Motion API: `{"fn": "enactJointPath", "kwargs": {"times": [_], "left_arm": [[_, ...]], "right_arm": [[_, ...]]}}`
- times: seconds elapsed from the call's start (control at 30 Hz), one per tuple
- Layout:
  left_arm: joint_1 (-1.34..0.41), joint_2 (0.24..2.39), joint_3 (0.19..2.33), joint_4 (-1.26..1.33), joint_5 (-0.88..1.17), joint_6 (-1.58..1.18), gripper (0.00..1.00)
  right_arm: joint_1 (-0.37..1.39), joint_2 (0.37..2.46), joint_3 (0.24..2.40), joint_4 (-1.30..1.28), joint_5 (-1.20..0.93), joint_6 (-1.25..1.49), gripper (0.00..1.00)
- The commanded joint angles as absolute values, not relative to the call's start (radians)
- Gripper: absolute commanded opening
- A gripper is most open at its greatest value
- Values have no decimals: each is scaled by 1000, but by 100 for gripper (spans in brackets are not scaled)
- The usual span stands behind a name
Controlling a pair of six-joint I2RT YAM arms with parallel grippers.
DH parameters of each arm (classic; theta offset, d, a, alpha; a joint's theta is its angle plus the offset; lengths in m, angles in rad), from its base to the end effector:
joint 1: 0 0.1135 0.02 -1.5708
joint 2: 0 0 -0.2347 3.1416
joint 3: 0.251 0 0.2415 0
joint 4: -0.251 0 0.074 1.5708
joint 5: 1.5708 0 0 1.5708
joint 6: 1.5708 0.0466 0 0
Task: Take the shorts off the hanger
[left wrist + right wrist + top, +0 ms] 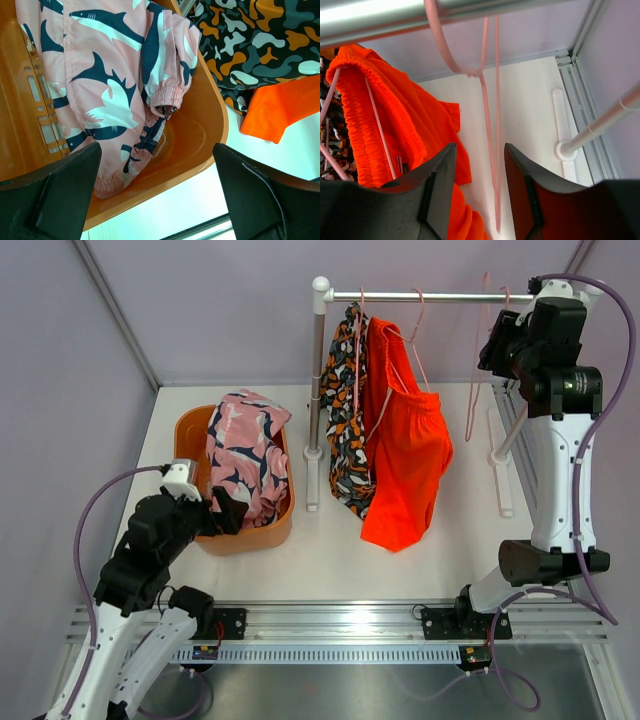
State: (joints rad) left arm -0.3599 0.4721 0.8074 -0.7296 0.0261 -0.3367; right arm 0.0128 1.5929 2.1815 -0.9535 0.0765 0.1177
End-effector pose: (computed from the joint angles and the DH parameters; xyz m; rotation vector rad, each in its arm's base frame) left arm 0.1151 -0.0446 0.3075 0.0405 1.9959 -0.4789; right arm 0.2990 0.0003 0.4849 0.1523 1.9286 0.0130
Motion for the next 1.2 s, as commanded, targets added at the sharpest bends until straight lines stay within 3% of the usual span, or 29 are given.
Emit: {"fn": "enactJointPath", "kwargs": {"times": [0.0,0.1,0.23,0.47,0.9,1.17], "left_arm": [[-364,439,792,-670,17,-330,99],[-364,422,767,-650,5,-331,99],[-364,407,764,-649,5,-330,99],[-364,390,759,-644,5,-328,99],[-364,402,749,-620,74,-319,99],[-364,402,747,-615,81,-318,99]], "right_arm": [[8,1502,2184,-983,137,146,52],[8,1441,2184,-1014,66,161,59],[75,1394,2191,-1063,-80,167,59],[288,1411,2132,-997,-9,166,60],[319,1518,1991,-569,83,103,63],[319,1640,2058,-531,121,84,64]]}}
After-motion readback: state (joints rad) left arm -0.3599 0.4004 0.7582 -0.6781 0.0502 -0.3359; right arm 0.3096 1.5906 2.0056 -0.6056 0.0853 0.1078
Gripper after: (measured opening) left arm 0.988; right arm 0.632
